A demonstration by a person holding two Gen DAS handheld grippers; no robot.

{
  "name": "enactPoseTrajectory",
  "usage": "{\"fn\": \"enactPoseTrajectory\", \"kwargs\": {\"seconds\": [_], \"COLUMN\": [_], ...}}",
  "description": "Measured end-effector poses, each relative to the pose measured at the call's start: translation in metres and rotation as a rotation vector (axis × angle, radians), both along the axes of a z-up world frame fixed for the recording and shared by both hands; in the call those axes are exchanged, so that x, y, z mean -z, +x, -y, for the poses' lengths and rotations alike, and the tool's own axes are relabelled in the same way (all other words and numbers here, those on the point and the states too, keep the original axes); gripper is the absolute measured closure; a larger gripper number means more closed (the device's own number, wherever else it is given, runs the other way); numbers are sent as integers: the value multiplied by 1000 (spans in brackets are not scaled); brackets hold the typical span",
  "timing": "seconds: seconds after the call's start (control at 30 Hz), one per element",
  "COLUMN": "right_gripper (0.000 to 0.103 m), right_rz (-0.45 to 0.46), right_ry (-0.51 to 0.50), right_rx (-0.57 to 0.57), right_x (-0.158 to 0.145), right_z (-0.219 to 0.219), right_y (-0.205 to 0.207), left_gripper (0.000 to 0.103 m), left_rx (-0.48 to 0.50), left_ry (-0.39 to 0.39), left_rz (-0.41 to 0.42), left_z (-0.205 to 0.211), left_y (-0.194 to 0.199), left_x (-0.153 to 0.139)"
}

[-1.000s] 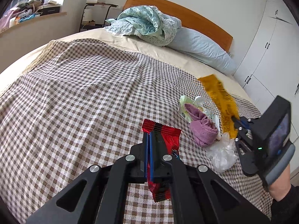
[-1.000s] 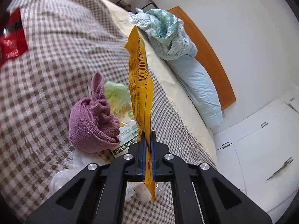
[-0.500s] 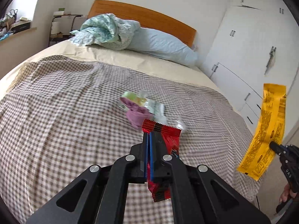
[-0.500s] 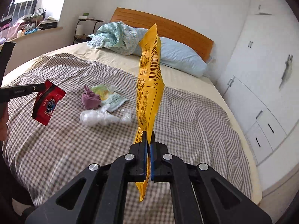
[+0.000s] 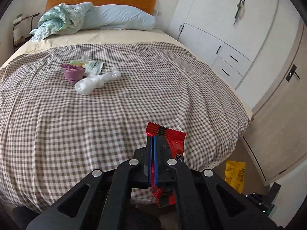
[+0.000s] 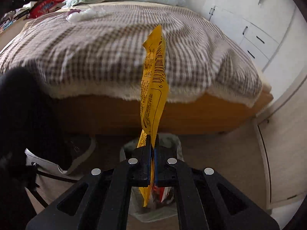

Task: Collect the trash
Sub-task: 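Carry the red packet and yellow bag to the trash bag and open both tools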

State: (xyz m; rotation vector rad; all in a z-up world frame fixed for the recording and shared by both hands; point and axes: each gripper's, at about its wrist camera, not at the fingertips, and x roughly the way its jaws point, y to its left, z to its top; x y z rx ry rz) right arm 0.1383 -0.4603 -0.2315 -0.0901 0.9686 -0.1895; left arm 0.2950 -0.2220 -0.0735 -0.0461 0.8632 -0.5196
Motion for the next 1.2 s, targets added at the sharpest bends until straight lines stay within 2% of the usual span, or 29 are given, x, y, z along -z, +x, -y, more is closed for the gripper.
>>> {"fn": "enactPoseTrajectory", "kwargs": {"seconds": [0.1,0.3,0.43,0.57,0.7,0.9,0.93,1.03,1.13,1.2], "right_gripper": [101,101,100,100,99,93,88,46,45,45], "right_rz": [-24,-76,-194,-273,-256,-261,-266,-203,-126,-91], "right_ry": [1,-147,-104,15,138,289,290,317,335,341], "right_rx": [31,8,12,105,209,282,297,320,340,364], "right_x": [45,127,188,221,233,246,243,220,194,180], "right_z": [14,12,13,34,60,96,100,104,106,105], "right_y": [-17,-21,-23,-36,-38,-20,-20,-29,-50,-59], "left_gripper": [103,103,103,103,103,103,103,103,103,101], "left_rx": [31,95,147,201,264,419,444,513,575,602], "left_ry": [33,113,164,215,259,313,326,370,415,448], "left_rz": [-13,-57,-63,-73,-112,-160,-166,-181,-203,-186], "left_z": [22,61,86,111,136,189,198,226,252,269], "left_y": [-16,-39,-47,-53,-59,-69,-71,-78,-87,-94], "left_x": [9,29,36,51,72,102,108,131,156,171]}}
